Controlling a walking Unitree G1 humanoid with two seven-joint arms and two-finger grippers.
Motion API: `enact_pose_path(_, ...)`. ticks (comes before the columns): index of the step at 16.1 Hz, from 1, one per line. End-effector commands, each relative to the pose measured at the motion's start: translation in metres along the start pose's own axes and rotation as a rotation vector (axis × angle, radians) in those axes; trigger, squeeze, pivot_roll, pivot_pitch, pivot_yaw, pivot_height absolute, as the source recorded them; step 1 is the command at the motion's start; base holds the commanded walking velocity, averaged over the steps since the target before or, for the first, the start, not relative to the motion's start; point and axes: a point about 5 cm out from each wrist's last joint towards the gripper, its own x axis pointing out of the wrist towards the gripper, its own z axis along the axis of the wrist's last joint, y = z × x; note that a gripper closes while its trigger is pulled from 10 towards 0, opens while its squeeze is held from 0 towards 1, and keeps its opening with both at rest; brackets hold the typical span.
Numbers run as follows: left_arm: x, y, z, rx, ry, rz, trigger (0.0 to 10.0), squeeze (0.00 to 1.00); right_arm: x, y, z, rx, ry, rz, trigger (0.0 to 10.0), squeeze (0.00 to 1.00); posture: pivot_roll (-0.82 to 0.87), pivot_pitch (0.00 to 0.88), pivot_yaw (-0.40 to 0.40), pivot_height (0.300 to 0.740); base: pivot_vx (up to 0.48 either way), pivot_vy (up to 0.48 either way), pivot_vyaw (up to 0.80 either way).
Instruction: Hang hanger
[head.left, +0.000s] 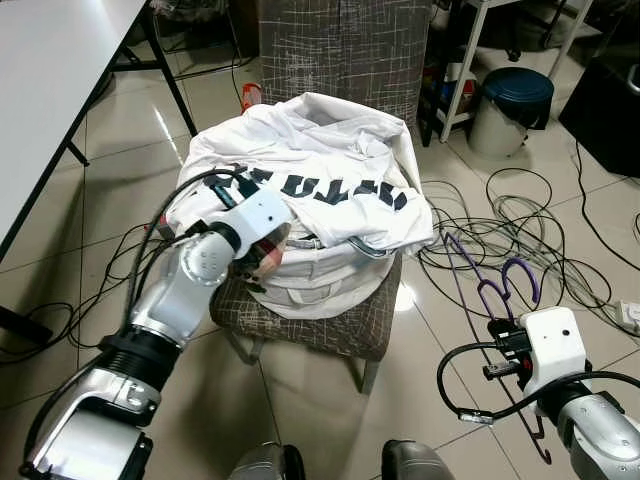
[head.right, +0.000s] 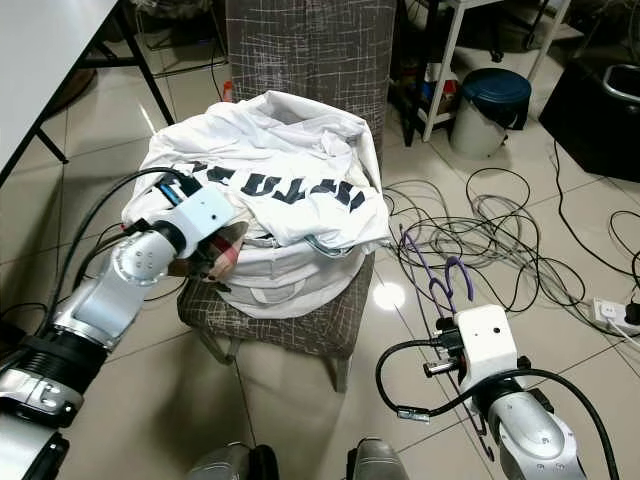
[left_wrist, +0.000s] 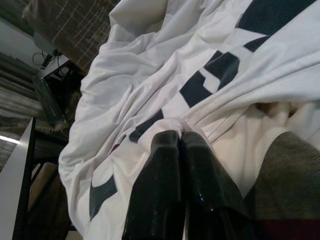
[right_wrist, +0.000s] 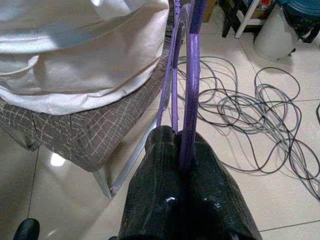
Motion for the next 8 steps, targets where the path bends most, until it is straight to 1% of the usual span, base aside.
enact_pose_path(1, -0.001, 0.007, -0.005, -0.003, 0.014, 0.011, 0.0, 0.00, 0.000, 0.000, 0.001, -0.003, -0.010, 0.008, 10.0, 0.00, -0.18, 0.098, 0.102, 0.740, 0.000, 0.000, 0.00)
enact_pose_path(2, -0.002, 0.010, -0.006, -0.002, 0.015, 0.014, 0.0, 0.00, 0.000, 0.000, 0.001, -0.003, -0.010, 0.007, 10.0, 0.00, -0.18, 0.097, 0.102, 0.740, 0.000, 0.000, 0.00)
enact_pose_path(3, -0.014, 0.039, -0.012, -0.050, 0.040, 0.045, 0.0, 0.00, -0.002, -0.001, 0.000, -0.002, -0.010, 0.000, 10.0, 0.00, -0.18, 0.097, 0.105, 0.740, 0.000, 0.000, 0.00)
enact_pose_path(4, -0.014, 0.039, -0.012, -0.050, 0.040, 0.045, 0.0, 0.00, -0.002, -0.001, 0.000, -0.002, -0.010, 0.000, 10.0, 0.00, -0.18, 0.097, 0.105, 0.740, 0.000, 0.000, 0.00)
enact_pose_path(5, -0.022, 0.057, -0.017, -0.072, 0.054, 0.075, 0.0, 0.00, -0.003, -0.001, -0.001, -0.001, -0.009, -0.002, 10.0, 0.00, -0.18, 0.100, 0.103, 0.740, 0.000, 0.000, 0.00)
enact_pose_path(6, -0.028, 0.071, -0.020, -0.099, 0.062, 0.107, 0.0, 0.00, -0.003, -0.001, -0.001, -0.001, -0.007, -0.003, 10.0, 0.00, -0.18, 0.100, 0.103, 0.740, 0.000, 0.000, 0.00)
enact_pose_path(7, -0.039, 0.098, -0.024, -0.157, 0.061, 0.190, 0.0, 0.00, -0.003, -0.001, -0.002, 0.000, -0.004, 0.002, 10.0, 0.00, -0.17, 0.103, 0.096, 0.740, 0.000, 0.000, 0.00)
enact_pose_path(8, -0.049, 0.117, -0.028, -0.180, 0.066, 0.239, 0.0, 0.00, -0.001, 0.000, -0.002, -0.002, -0.004, 0.009, 10.0, 0.00, -0.16, 0.103, 0.095, 0.740, 0.000, 0.000, 0.00)
